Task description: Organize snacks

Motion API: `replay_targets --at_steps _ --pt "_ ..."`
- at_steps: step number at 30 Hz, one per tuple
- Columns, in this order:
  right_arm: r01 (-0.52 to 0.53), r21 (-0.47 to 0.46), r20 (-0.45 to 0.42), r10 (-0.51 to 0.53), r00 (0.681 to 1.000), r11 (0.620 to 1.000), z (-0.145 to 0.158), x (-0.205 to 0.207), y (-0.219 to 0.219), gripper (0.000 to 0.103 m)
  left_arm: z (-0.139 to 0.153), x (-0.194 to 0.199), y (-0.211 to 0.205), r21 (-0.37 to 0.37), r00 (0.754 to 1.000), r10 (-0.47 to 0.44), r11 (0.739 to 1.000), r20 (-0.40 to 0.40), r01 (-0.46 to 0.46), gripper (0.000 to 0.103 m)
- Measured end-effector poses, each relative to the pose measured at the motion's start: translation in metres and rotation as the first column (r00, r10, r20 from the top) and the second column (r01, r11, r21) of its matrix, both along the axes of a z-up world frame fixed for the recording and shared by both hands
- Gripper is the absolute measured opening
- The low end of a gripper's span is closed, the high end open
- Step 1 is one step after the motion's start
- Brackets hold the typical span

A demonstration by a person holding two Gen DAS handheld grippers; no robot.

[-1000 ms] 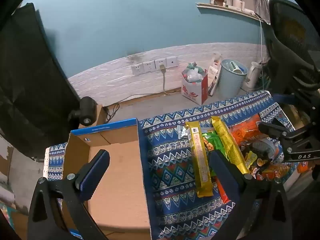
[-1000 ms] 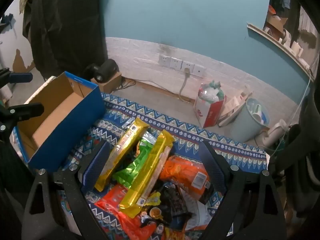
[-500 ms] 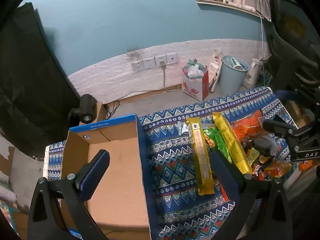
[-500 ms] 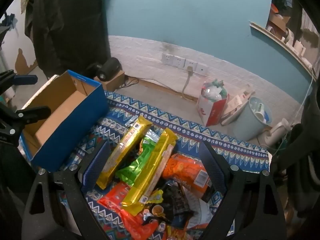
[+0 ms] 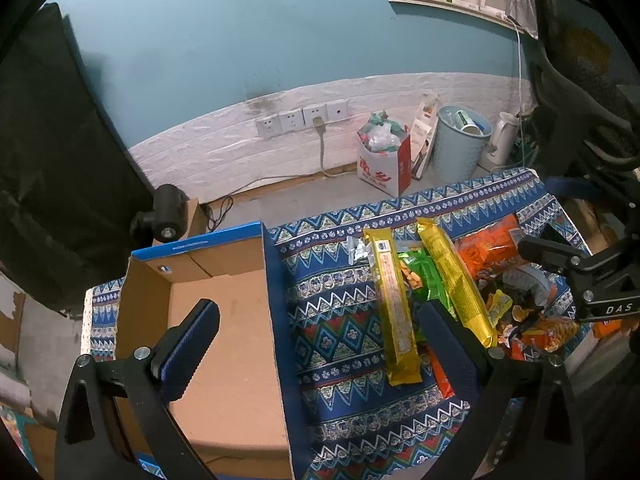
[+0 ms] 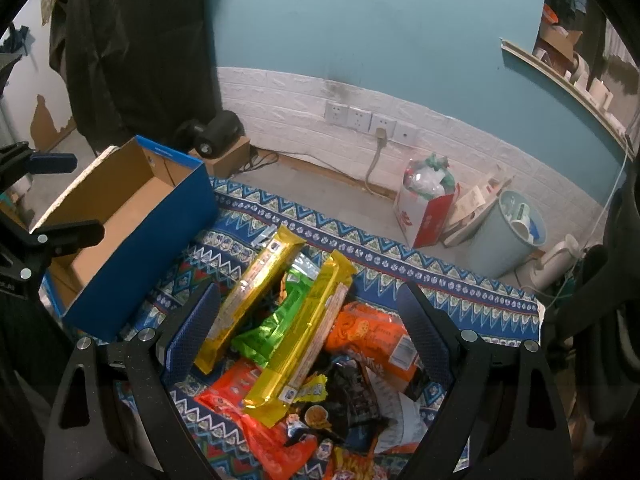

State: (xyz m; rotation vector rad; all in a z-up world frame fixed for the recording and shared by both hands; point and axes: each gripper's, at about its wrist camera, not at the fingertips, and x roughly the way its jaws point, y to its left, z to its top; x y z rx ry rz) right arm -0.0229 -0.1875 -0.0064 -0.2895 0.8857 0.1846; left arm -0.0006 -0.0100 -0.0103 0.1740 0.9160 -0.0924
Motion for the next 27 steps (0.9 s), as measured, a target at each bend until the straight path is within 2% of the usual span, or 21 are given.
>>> replay_targets --at_steps 27 --pt "0.007 0.002 0.000 -0.007 1.000 1.000 -0.0001 -0.0025 -0.0027 0.089 -0.0028 -0.0004 -0.0072 0.005 1.000 -0.014 1.000 -0.011 0.014 0.102"
